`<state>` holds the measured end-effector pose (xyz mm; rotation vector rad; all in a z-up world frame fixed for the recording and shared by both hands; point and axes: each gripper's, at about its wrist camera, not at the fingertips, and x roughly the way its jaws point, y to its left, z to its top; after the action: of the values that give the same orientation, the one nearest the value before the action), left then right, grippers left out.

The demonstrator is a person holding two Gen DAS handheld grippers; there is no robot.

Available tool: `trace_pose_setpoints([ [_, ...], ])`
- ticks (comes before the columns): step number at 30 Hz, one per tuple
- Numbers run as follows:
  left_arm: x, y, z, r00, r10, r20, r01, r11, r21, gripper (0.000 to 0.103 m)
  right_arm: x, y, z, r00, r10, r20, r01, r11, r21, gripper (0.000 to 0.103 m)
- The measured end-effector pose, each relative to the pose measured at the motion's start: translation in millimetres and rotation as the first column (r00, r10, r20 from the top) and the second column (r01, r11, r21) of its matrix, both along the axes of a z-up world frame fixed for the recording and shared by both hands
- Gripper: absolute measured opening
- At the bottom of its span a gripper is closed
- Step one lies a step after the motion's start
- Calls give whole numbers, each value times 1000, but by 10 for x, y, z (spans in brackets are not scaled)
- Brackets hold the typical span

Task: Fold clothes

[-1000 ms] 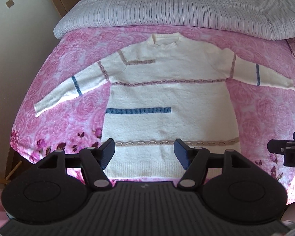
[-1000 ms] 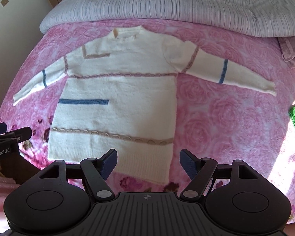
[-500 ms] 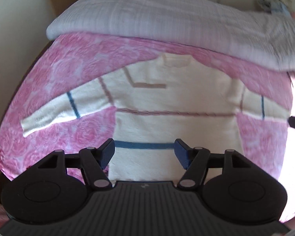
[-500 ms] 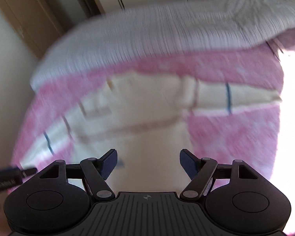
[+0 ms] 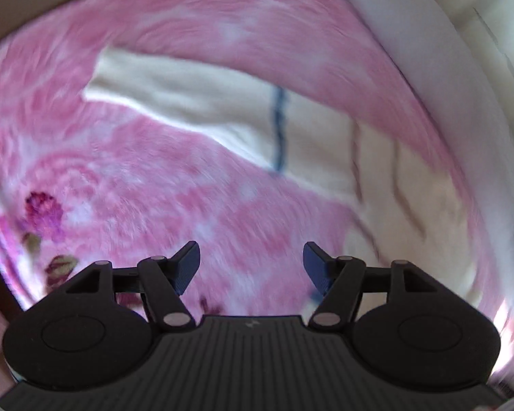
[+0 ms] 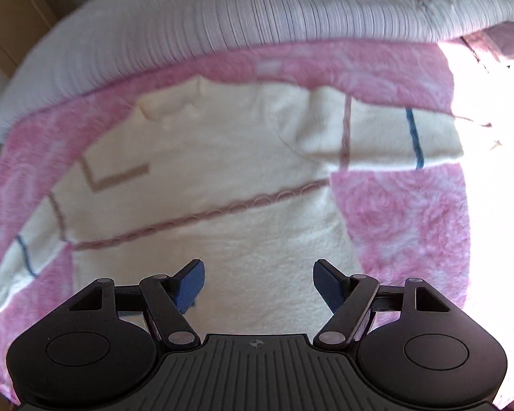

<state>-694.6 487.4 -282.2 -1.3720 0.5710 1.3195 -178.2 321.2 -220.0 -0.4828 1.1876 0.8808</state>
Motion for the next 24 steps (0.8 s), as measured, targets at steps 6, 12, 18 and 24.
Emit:
trace_pose_setpoints([
  [6,-706,407,-453,957,269,113,-276,959,58,57,-15,302,-358,1000,-23,13,23,999,-29,74],
  [12,-1063,520,-889,843,480,244,-509,858,67,45,-54,472,-702,999,16,40,-11,995,-101,74],
  [18,-1091,504,-1058,805,530,267,-576,806,137,44,-11,474,-938,998,51,32,-47,992,-119,74],
  [24,-933,667,-1034,859,487,157,-512,826,236,5,183,360,-1041,997,62,47,-56,990,-128,74],
])
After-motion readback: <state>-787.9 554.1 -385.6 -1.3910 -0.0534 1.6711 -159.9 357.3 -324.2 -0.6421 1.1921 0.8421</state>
